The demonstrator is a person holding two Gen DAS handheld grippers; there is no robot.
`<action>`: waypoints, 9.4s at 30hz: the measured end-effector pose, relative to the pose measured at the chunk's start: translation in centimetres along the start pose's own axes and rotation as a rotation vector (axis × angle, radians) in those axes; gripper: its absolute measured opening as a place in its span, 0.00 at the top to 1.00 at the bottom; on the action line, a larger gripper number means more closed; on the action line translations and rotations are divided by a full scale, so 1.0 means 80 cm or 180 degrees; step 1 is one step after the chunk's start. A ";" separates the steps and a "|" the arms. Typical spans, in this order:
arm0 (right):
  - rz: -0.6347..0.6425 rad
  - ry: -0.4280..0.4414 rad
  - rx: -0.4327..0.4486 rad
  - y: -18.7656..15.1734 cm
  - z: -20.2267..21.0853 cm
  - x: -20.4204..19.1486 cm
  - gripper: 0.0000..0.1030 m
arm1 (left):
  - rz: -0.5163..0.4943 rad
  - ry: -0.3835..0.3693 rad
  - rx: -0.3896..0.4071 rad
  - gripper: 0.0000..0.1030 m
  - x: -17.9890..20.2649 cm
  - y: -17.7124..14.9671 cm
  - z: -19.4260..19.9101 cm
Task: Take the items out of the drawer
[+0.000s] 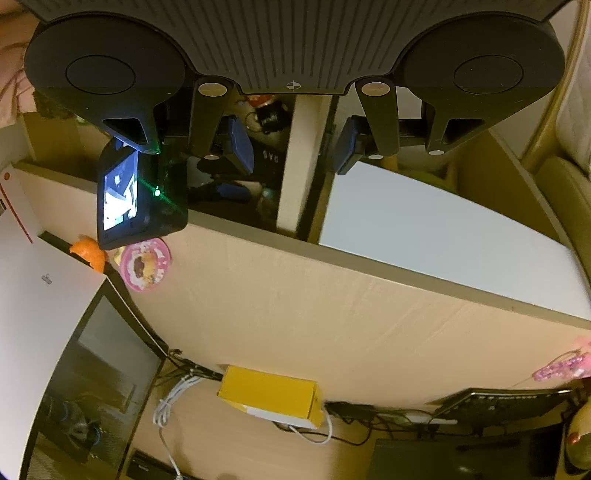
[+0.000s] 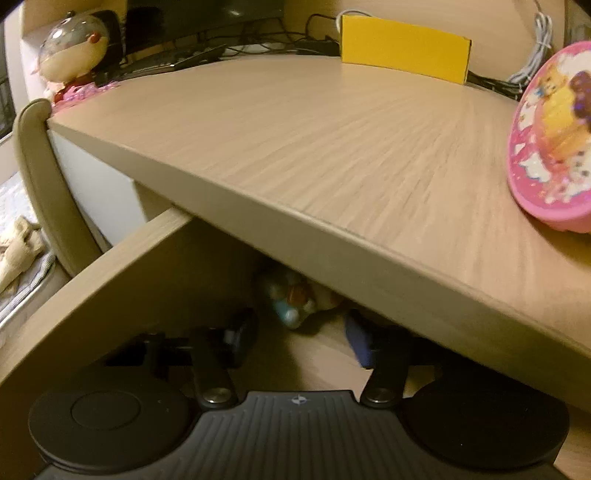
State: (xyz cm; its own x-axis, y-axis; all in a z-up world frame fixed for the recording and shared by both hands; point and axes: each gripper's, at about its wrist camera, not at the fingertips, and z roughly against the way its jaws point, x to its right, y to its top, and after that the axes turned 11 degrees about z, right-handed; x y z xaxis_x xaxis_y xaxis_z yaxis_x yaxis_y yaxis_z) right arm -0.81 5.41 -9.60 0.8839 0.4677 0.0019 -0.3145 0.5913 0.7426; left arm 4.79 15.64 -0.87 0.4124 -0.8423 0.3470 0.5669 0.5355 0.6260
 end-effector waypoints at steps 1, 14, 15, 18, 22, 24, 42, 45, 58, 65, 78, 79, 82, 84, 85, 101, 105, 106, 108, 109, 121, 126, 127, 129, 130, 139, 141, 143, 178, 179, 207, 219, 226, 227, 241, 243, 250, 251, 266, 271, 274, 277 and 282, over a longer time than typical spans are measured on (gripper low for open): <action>-0.0038 0.0005 0.0002 0.001 -0.002 0.001 0.53 | 0.0002 0.0003 -0.0003 0.49 -0.001 0.001 -0.001; -0.0582 0.0332 -0.0374 -0.014 0.027 0.047 0.97 | -0.0106 -0.0152 -0.0044 0.50 -0.008 0.018 -0.002; -0.0590 0.0312 -0.0396 -0.019 0.033 0.050 0.97 | -0.0136 -0.0179 -0.0048 0.50 -0.007 0.019 -0.002; -0.0441 0.0298 -0.0432 -0.028 0.050 0.050 0.98 | -0.0196 -0.0231 -0.0073 0.51 -0.005 0.021 -0.001; -0.0089 0.0511 -0.0494 -0.037 0.065 0.049 0.95 | -0.0269 -0.0290 -0.0102 0.52 -0.006 0.021 0.002; 0.0156 0.0384 -0.0387 -0.035 0.068 0.036 0.84 | -0.0273 -0.0275 -0.0110 0.52 -0.009 0.020 0.000; 0.0005 0.0128 0.0012 0.002 -0.001 0.003 0.66 | 0.0067 -0.0064 -0.0051 0.52 -0.048 -0.002 0.015; 0.0012 0.0206 -0.0022 0.005 -0.003 0.001 0.69 | 0.0061 -0.0069 -0.0045 0.52 -0.049 -0.001 0.018; -0.0140 0.0716 -0.0722 -0.003 0.073 0.037 0.70 | -0.0231 -0.0310 -0.0287 0.52 -0.021 0.017 0.001; -0.0231 0.0004 -0.0751 -0.030 0.163 0.069 0.70 | -0.0721 -0.0698 -0.0596 0.52 0.025 0.012 -0.030; -0.0709 -0.0357 -0.1030 -0.114 0.184 0.114 0.44 | -0.1286 -0.0775 -0.1362 0.52 0.126 -0.041 -0.113; -0.0743 -0.0343 -0.0982 -0.116 0.189 0.116 0.39 | -0.1321 -0.0785 -0.1412 0.52 0.129 -0.044 -0.115; -0.0752 -0.0348 -0.0907 -0.121 0.196 0.119 0.36 | -0.1625 -0.0763 -0.1581 0.52 0.141 -0.055 -0.124; -0.0766 -0.0315 -0.0900 -0.122 0.195 0.118 0.36 | -0.1839 -0.0785 -0.1704 0.52 0.146 -0.065 -0.126; -0.0772 -0.0288 -0.0894 -0.122 0.195 0.119 0.36 | -0.1933 -0.0788 -0.1795 0.54 0.149 -0.069 -0.131; -0.0428 0.0098 -0.1447 -0.087 0.142 0.155 0.19 | -0.2446 -0.0929 -0.2357 0.69 0.173 -0.110 -0.170; -0.0463 0.0197 -0.1606 -0.083 0.114 0.158 0.20 | -0.2355 -0.0866 -0.2341 0.74 0.167 -0.103 -0.175; -0.0465 0.0200 -0.1628 -0.082 0.112 0.154 0.21 | -0.2337 -0.0860 -0.2336 0.74 0.165 -0.101 -0.176; -0.0481 0.0233 -0.1681 -0.084 0.102 0.151 0.26 | -0.2294 -0.0892 -0.2327 0.74 0.160 -0.096 -0.176; -0.0503 0.0257 -0.1688 -0.084 0.100 0.151 0.30 | -0.2275 -0.0912 -0.2328 0.74 0.158 -0.093 -0.176; -0.0366 0.0277 -0.1629 -0.075 0.110 0.136 0.58 | -0.2156 -0.1082 -0.2246 0.74 0.152 -0.073 -0.165; -0.0362 0.0252 -0.1583 -0.077 0.123 0.134 0.59 | -0.2113 -0.1099 -0.2196 0.74 0.151 -0.073 -0.157; -0.0357 0.0244 -0.1588 -0.079 0.123 0.134 0.59 | -0.2105 -0.1096 -0.2189 0.74 0.150 -0.073 -0.155; -0.0361 0.0235 -0.1593 -0.082 0.125 0.136 0.59 | -0.2077 -0.1092 -0.2175 0.74 0.154 -0.071 -0.155; -0.0371 0.0228 -0.1586 -0.083 0.127 0.137 0.59 | -0.2062 -0.1092 -0.2164 0.74 0.153 -0.084 -0.153; -0.0350 0.0224 -0.1453 -0.076 0.145 0.137 0.60 | -0.2021 -0.1068 -0.2069 0.74 0.140 -0.073 -0.145; -0.0345 0.0224 -0.1432 -0.075 0.149 0.138 0.60 | -0.2043 -0.1085 -0.2075 0.74 0.138 -0.072 -0.146; -0.0335 0.0228 -0.1425 -0.076 0.151 0.136 0.60 | -0.2031 -0.1089 -0.2052 0.74 0.137 -0.069 -0.138; -0.0985 -0.0896 -0.0332 0.060 0.180 0.294 0.61 | -0.1205 -0.0966 -0.0772 0.74 0.178 0.165 -0.203; -0.0995 -0.0881 -0.0364 0.057 0.173 0.296 0.61 | -0.1196 -0.0972 -0.0787 0.74 0.178 0.164 -0.207; -0.0458 -0.0669 0.0094 0.081 0.205 0.241 0.33 | -0.0675 -0.1101 -0.0251 0.73 0.134 0.177 -0.141; -0.0023 0.0408 -0.0141 0.071 0.155 0.107 0.25 | -0.0465 -0.0694 -0.0383 0.73 0.071 0.134 -0.092; -0.0054 0.0316 -0.0189 0.088 0.108 0.113 0.58 | -0.0494 -0.0626 -0.0453 0.73 0.058 0.118 -0.072; -0.0036 0.0278 -0.0186 0.094 0.105 0.114 0.58 | -0.0485 -0.0620 -0.0456 0.73 0.056 0.117 -0.070; -0.0068 -0.0038 0.0019 0.113 0.093 0.152 0.42 | -0.0782 -0.0712 -0.0628 0.73 0.056 0.100 -0.060; -0.0146 -0.0036 0.0151 0.107 0.117 0.157 0.35 | -0.0929 -0.0781 -0.0721 0.73 0.060 0.091 -0.062; -0.0236 -0.0540 0.0480 0.044 0.226 0.172 0.08 | -0.1620 -0.0992 -0.1252 0.73 0.087 0.037 -0.077; -0.0220 -0.0639 0.0502 0.032 0.237 0.172 0.00 | -0.1719 -0.1001 -0.1323 0.73 0.092 0.027 -0.081; -0.0082 -0.0488 -0.0518 -0.106 0.232 0.143 0.01 | -0.2307 -0.0917 -0.1139 0.73 0.177 -0.055 -0.147; 0.0068 -0.0469 -0.0689 -0.122 0.210 0.142 0.01 | -0.2553 -0.0773 -0.1168 0.72 0.187 -0.072 -0.170; -0.0024 -0.0428 -0.0688 -0.125 0.207 0.152 0.01 | -0.2665 -0.0706 -0.1184 0.70 0.190 -0.082 -0.179; -0.0196 -0.0339 -0.0708 -0.134 0.210 0.161 0.01 | -0.2824 -0.0779 -0.1180 0.53 0.195 -0.091 -0.180; -0.0409 -0.0225 -0.0710 -0.145 0.213 0.171 0.01 | -0.3005 -0.0917 -0.1286 0.29 0.201 -0.105 -0.180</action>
State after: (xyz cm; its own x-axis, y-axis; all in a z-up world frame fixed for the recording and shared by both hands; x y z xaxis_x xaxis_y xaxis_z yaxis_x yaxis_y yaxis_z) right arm 20.80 -6.23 -6.76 0.9410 0.3370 -0.0301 -0.2598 0.7767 0.5738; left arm 16.94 -1.49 -10.61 -0.4718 -0.8813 0.0275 0.7851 -0.4056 0.4681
